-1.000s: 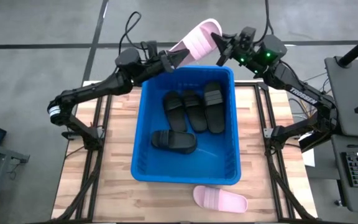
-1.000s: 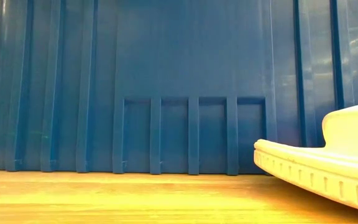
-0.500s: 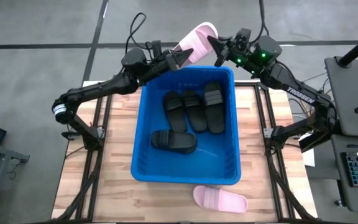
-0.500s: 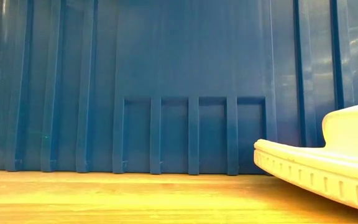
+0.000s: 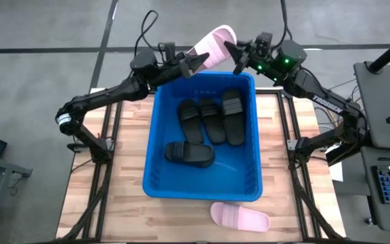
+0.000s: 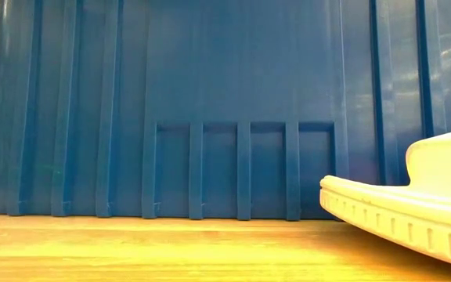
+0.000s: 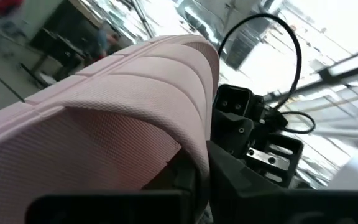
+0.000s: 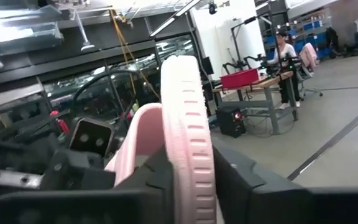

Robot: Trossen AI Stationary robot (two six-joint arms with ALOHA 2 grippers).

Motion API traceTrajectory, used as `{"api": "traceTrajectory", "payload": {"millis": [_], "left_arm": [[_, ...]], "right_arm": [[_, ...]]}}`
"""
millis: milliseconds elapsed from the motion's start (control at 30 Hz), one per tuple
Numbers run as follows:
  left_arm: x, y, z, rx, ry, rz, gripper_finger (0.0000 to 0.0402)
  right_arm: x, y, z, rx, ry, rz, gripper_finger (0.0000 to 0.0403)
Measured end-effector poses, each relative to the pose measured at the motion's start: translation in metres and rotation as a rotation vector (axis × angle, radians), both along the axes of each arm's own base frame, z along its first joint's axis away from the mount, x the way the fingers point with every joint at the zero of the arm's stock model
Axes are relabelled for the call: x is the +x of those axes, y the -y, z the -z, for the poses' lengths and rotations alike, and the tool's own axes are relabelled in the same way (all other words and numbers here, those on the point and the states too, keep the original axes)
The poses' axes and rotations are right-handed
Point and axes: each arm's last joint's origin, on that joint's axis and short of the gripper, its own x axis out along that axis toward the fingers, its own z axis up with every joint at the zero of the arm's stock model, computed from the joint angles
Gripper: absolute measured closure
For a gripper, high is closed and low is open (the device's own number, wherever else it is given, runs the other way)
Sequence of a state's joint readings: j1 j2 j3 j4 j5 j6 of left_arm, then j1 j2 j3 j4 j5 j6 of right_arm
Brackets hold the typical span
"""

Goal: Pick and place slides into bin
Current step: Put the pink slides into the blue organize bin

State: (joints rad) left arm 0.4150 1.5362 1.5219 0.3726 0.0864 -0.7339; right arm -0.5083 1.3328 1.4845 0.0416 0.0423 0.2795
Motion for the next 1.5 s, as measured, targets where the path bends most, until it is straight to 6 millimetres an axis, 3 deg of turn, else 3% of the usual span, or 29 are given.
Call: {"api": "traceTrajectory", "payload": {"millis": [233,533,733,933,1267,1500], "left_arm": [[-0.030,0.000,-0.009,-0.077,-0.111,0.088,0.0400],[-0.071,0.011,-0.018,-0.158,-0.240,0.145,0.0401],[-0.086,0.018,-0.009,-0.383,-0.343,0.266,0.0401],[-0.087,0.021,-0.001,-0.517,-0.406,0.357,0.0401],[-0.079,0.021,0.012,-0.652,-0.484,0.487,0.0401],[-0.069,0.015,0.025,-0.700,-0.534,0.482,0.0402]], "right_arm": [[-0.017,-0.005,-0.005,-0.082,-0.085,0.031,0.0258],[-0.045,-0.019,-0.021,-0.225,-0.134,0.087,0.0238],[-0.056,-0.031,-0.013,-0.553,-0.413,-0.054,0.0237],[-0.053,-0.040,-0.003,-0.874,-0.561,-0.250,0.0242],[-0.040,-0.058,0.005,-1.214,-0.649,-0.340,0.0254],[-0.034,-0.068,-0.002,-1.259,-0.560,-0.331,0.0266]]}}
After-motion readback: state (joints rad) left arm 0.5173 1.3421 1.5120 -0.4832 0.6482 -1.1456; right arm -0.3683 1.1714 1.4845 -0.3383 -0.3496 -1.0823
